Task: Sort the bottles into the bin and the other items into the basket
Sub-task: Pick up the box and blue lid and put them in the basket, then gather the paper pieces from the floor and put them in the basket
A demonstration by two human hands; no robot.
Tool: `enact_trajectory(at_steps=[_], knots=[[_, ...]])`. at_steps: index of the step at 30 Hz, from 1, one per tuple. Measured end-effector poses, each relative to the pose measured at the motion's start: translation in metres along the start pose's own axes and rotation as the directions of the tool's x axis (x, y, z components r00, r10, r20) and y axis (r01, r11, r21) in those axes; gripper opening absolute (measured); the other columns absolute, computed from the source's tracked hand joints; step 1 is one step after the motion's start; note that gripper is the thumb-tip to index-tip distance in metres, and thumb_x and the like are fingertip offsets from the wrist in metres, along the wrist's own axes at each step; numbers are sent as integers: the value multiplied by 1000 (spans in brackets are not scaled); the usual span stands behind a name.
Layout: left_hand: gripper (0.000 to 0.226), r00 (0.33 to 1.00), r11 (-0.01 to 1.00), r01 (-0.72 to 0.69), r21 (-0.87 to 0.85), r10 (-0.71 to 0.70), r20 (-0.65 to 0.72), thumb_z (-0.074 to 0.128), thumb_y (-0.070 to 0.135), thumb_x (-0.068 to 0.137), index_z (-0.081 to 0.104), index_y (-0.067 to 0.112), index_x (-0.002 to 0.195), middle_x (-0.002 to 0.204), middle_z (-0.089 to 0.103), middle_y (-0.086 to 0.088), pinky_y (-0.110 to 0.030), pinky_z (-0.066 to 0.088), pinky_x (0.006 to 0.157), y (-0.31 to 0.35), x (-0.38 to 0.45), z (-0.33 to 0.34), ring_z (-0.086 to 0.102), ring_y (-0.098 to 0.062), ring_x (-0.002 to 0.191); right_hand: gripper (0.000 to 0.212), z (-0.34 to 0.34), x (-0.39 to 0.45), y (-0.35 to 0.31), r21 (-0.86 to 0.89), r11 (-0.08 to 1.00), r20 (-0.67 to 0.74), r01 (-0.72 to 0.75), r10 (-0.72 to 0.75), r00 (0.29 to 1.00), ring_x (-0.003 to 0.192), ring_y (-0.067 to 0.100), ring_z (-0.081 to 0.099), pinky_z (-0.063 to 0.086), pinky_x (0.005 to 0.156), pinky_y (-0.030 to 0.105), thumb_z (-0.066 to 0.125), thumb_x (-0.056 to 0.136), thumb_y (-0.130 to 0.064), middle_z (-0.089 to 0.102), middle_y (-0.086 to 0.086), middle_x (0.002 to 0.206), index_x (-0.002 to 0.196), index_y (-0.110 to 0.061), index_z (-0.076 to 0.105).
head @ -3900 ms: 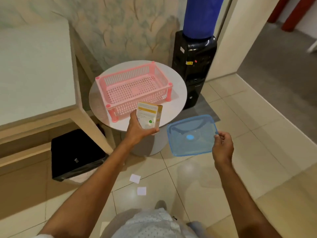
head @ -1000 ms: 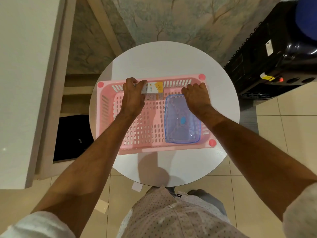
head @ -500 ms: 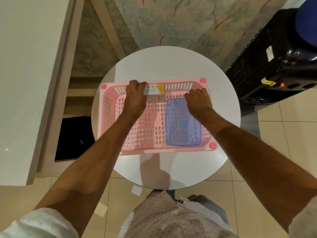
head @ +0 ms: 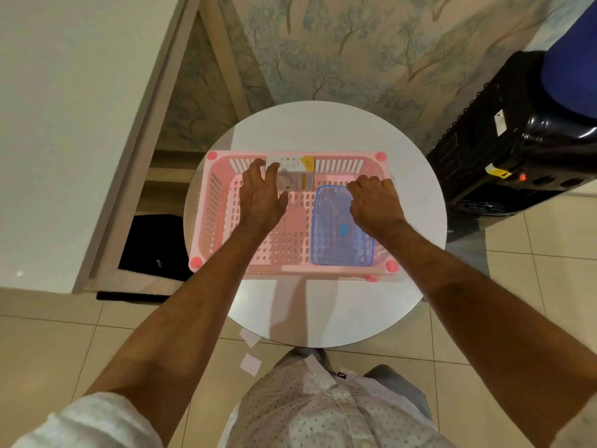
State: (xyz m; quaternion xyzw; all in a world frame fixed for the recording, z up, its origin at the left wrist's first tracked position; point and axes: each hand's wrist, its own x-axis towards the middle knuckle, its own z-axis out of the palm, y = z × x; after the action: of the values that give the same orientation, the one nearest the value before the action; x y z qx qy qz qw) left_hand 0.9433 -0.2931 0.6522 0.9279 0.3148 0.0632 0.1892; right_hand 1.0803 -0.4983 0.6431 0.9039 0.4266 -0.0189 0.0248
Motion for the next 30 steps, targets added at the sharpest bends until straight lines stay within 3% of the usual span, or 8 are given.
enact_trajectory(at_steps=[8, 16, 20, 26, 30], knots=[[60, 998, 999, 42, -12, -43, -37, 64, 30, 95, 41, 16, 149, 158, 33, -14, -52, 33, 116, 9, -97, -17, 31, -33, 145, 33, -20, -62, -10, 9, 997, -74, 76, -75, 994, 111, 28, 59, 41, 97, 41, 43, 103, -23, 62, 9, 130, 131, -13, 57], [62, 985, 990, 139, 31, -135, -109, 64, 33, 94, 42, 15, 149, 155, 35, -16, -50, 41, 108, 2, -243, -17, 36, -35, 140, 33, -20, -155, -32, -78, 961, -189, 264, -274, 943, 95, 36, 56, 35, 80, 44, 48, 92, -17, 62, 12, 112, 122, -11, 61], [64, 971, 969, 231, 83, -225, -79, 65, 35, 93, 43, 13, 149, 155, 36, -17, -50, 43, 107, -16, -331, -10, 38, -36, 139, 29, -7, -204, -60, -86, 919, -251, 385, -394, 884, 87, 36, 55, 36, 74, 44, 51, 89, -15, 61, 12, 104, 115, -11, 62], [54, 902, 898, 433, 82, -431, -40, 66, 30, 91, 51, 15, 141, 144, 44, -12, -43, 45, 103, -70, -473, -12, 47, -33, 128, 29, 18, -271, -136, -74, 835, -160, 546, -550, 820, 95, 34, 56, 38, 78, 43, 53, 88, -19, 61, 9, 107, 116, -14, 61], [59, 808, 806, 586, 82, -589, 15, 61, 32, 96, 42, 17, 150, 155, 36, -12, -45, 40, 110, -125, -561, -13, 40, -32, 137, 26, 31, -311, -200, -63, 792, -91, 608, -611, 787, 92, 32, 54, 39, 77, 43, 55, 84, -20, 60, 9, 103, 110, -15, 59]])
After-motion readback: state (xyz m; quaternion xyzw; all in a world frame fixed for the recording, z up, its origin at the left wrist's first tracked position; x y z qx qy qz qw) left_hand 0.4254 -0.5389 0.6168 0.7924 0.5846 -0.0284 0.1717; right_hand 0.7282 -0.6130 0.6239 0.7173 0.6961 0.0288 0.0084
